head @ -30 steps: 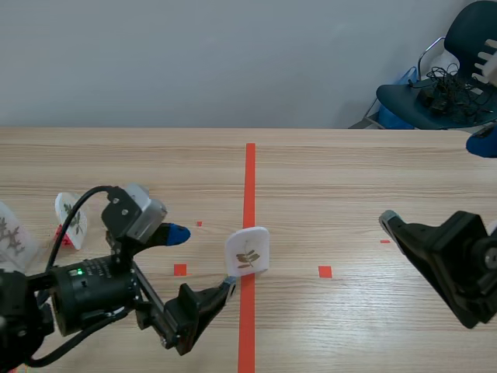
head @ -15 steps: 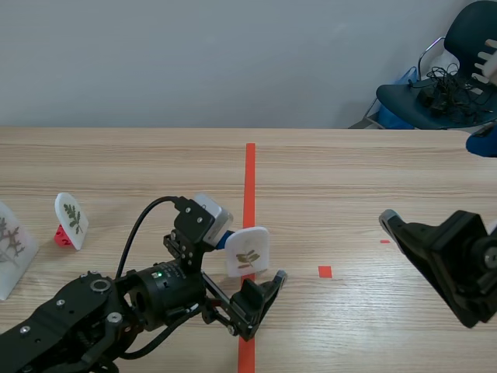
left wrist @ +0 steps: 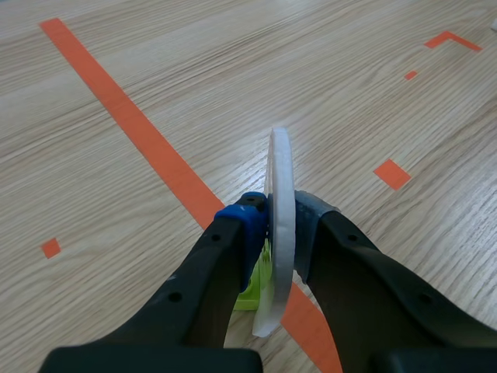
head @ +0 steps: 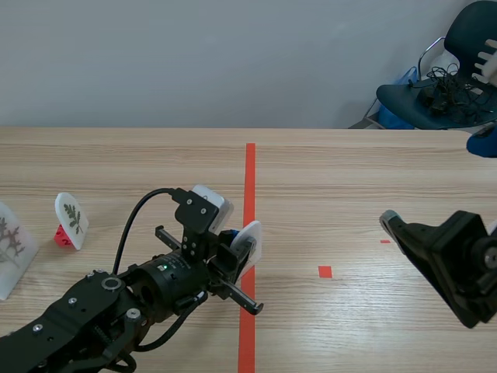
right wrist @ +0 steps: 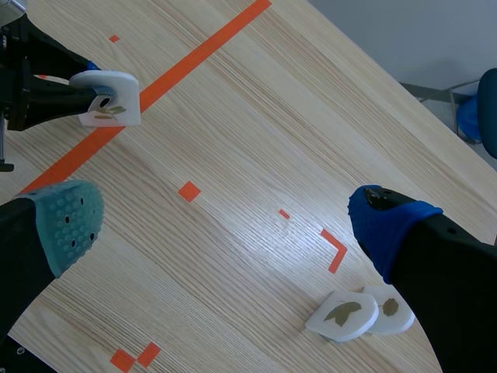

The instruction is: Do the leaf sorting experiment

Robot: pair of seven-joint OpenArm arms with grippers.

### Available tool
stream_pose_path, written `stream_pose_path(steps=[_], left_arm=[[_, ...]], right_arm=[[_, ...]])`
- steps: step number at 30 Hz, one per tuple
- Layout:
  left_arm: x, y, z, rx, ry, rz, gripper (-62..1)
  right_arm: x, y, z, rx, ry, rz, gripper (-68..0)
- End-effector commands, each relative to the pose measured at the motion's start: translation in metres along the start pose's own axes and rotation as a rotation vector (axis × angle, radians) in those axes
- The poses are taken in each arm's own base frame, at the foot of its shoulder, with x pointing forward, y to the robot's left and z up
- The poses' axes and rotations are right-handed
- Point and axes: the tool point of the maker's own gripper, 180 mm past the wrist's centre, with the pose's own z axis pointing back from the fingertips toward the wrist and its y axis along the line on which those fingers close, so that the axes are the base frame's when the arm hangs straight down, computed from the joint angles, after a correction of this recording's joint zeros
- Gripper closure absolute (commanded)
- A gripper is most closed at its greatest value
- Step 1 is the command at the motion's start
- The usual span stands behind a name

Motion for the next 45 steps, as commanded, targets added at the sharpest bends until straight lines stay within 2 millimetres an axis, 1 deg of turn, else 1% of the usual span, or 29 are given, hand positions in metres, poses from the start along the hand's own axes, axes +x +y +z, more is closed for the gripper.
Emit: stream_pose_path(steps=[1, 3, 6, 9, 12, 15, 17, 19, 21, 24, 27, 32, 36, 38, 39, 40, 41, 44, 45], left_arm=[[0.011, 0.0, 0.001, -0.004, -0.011, 0.0, -6.5], [0.013, -0.002, 0.008, -0.008, 0.012, -0.014, -6.5], [0.029, 0.0, 0.026, 0.002, 0.006, -0.036, -6.5], [0.045, 0.009, 0.051, 0.046, -0.004, -0.056, -6.5], [0.054, 0.024, 0.08, 0.129, -0.021, -0.01, -6.5], [0.05, 0.045, 0.11, 0.234, -0.022, 0.077, -6.5], [0.04, 0.056, 0.128, 0.289, -0.007, 0.127, -6.5], [0.029, 0.068, 0.144, 0.347, 0.006, 0.161, -6.5], [0.027, 0.081, 0.155, 0.402, -0.009, 0.17, -6.5], [0.027, 0.101, 0.166, 0.488, -0.042, 0.174, -6.5], [0.016, 0.122, 0.169, 0.572, -0.029, 0.187, -6.5], [-0.008, 0.144, 0.169, 0.632, -0.02, 0.204, -6.5], [-0.021, 0.161, 0.172, 0.697, -0.011, 0.21, -6.5], [-0.026, 0.166, 0.173, 0.71, -0.007, 0.214, -6.6], [-0.027, 0.168, 0.174, 0.714, -0.005, 0.215, -7.6], [-0.027, 0.169, 0.174, 0.717, -0.005, 0.215, -10.5], [-0.027, 0.169, 0.174, 0.718, -0.005, 0.215, -15.5], [-0.027, 0.169, 0.174, 0.718, -0.007, 0.214, -34.1], [-0.026, 0.169, 0.174, 0.717, -0.009, 0.213, -38.5]], right_arm=[[0.006, -0.005, 0.0, -0.014, -0.021, 0.01, -67.9], [0.006, -0.005, 0.0, -0.014, -0.021, 0.01, -67.9], [0.006, -0.005, 0.0, -0.014, -0.021, 0.01, -67.9], [0.006, -0.005, 0.0, -0.014, -0.021, 0.01, -67.9], [0.006, -0.005, 0.0, -0.014, -0.021, 0.01, -67.9], [0.006, -0.005, 0.0, -0.014, -0.021, 0.01, -67.9], [0.006, -0.005, 0.0, -0.014, -0.02, 0.01, -67.9], [0.006, -0.005, 0.0, -0.014, -0.021, 0.01, -67.9], [0.006, -0.005, 0.0, -0.014, -0.021, 0.01, -67.9], [0.006, -0.005, 0.0, -0.014, -0.02, 0.01, -67.9], [0.006, -0.005, 0.0, -0.014, -0.02, 0.01, -67.9], [0.006, -0.005, 0.0, -0.014, -0.02, 0.01, -67.9], [0.005, -0.005, 0.0, -0.014, -0.017, 0.01, -67.9], [0.005, -0.005, 0.0, -0.014, -0.017, 0.01, -67.9], [0.005, -0.005, 0.0, -0.014, -0.017, 0.01, -67.9], [0.005, -0.005, 0.0, -0.014, -0.017, 0.01, -67.9], [0.005, -0.005, 0.0, -0.014, -0.017, 0.01, -67.9], [0.005, -0.005, 0.0, -0.014, -0.017, 0.01, -67.9], [0.005, -0.005, 0.0, -0.014, -0.017, 0.01, -67.9]])
